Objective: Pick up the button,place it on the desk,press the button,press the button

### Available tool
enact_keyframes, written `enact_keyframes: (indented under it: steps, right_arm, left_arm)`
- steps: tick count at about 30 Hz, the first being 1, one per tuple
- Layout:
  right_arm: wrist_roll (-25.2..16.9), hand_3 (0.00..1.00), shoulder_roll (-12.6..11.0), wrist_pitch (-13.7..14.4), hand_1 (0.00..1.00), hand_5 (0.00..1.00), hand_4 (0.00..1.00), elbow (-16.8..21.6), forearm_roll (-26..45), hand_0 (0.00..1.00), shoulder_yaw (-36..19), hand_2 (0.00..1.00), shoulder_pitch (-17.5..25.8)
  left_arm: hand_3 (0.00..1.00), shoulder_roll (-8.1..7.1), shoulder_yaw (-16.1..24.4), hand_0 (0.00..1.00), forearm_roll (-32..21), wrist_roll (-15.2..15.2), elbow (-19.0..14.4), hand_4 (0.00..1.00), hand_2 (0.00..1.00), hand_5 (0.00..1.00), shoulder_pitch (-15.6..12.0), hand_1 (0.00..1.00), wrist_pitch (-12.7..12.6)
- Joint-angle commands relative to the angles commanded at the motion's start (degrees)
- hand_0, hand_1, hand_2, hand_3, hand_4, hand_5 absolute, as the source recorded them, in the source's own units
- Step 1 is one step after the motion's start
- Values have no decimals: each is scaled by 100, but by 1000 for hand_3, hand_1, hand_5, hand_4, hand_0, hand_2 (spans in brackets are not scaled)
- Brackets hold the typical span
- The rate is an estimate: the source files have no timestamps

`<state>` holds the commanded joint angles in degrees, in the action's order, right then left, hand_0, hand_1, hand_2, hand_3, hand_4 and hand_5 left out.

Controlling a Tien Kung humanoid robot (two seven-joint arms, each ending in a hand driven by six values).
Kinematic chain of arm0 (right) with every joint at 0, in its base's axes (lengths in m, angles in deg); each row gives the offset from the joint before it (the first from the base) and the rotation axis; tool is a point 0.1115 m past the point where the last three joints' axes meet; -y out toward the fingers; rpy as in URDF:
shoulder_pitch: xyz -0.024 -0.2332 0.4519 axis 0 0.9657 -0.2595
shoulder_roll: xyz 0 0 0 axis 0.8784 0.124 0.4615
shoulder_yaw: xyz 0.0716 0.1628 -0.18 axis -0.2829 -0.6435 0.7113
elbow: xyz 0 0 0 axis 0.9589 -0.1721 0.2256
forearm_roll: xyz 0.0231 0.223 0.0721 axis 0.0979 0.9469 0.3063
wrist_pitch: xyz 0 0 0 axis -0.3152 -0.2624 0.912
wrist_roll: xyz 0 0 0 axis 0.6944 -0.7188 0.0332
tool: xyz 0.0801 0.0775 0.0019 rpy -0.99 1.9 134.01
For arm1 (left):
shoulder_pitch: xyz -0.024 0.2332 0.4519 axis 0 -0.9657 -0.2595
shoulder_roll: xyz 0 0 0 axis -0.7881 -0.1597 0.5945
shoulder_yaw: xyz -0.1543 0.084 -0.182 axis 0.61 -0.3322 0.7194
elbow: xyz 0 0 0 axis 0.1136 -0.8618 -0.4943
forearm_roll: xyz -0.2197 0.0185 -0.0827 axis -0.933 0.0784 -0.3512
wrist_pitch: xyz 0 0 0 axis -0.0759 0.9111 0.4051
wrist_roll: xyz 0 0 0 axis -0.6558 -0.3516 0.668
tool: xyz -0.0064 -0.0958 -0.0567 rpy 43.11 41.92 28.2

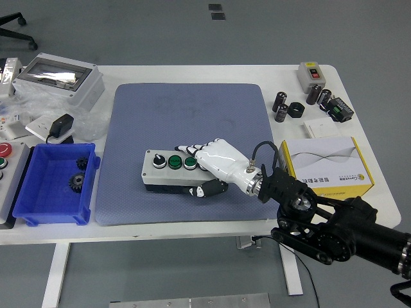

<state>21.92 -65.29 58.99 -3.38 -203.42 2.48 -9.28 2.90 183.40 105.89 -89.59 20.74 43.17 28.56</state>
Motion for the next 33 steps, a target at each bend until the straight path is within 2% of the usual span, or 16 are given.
enact_keyframes:
  steps: [9,10,15,16,21,22,27,28,33]
  right_arm:
    - [-32,435,-18,-57,388,2,103,13,215,221,-84,363,50]
    - [-34,540,-20,-69,479,2,163,16,237,352,-82,478,52]
    - [-29,540,-30,-94,479,2,163,38,281,352,-66,478,47]
    - [-30,674,-31,-91,658,2,258,41,286,701,-62,645,44]
    - [-47,674,-38,-72,658,2,258,48,319,701,-51,645,30]
    - [-53,750,-40,-70,758,2,410,48,329,838,-47,762,26]
    - [-67,750,-46,-75,758,2,410,56,350,838,-28,762,0]
    - [-67,828,-48,-77,797,2,461,59,350,869,-24,792,-5]
    - [-55,828,-52,-104,797,2,461,67,363,869,-8,792,-17]
  left_arm:
    - [590,-5,7,651,15,-11,0,560,531,77,2,597,8]
    - [591,-7,10,651,18,-11,1,560,532,80,3,597,9]
    - [591,-10,12,651,27,-16,1,560,532,80,5,597,11]
    - [591,-11,11,651,26,-17,0,557,531,86,6,598,11]
    - [591,-12,11,651,28,-19,1,557,531,86,14,598,11]
    - [591,-13,12,650,30,-20,1,554,530,86,15,597,12]
    - [591,-16,11,650,32,-23,3,554,530,86,17,597,14]
    - [589,-15,13,650,34,-25,2,552,529,87,17,594,15]
    - [589,-17,15,650,37,-22,6,552,529,87,15,594,18]
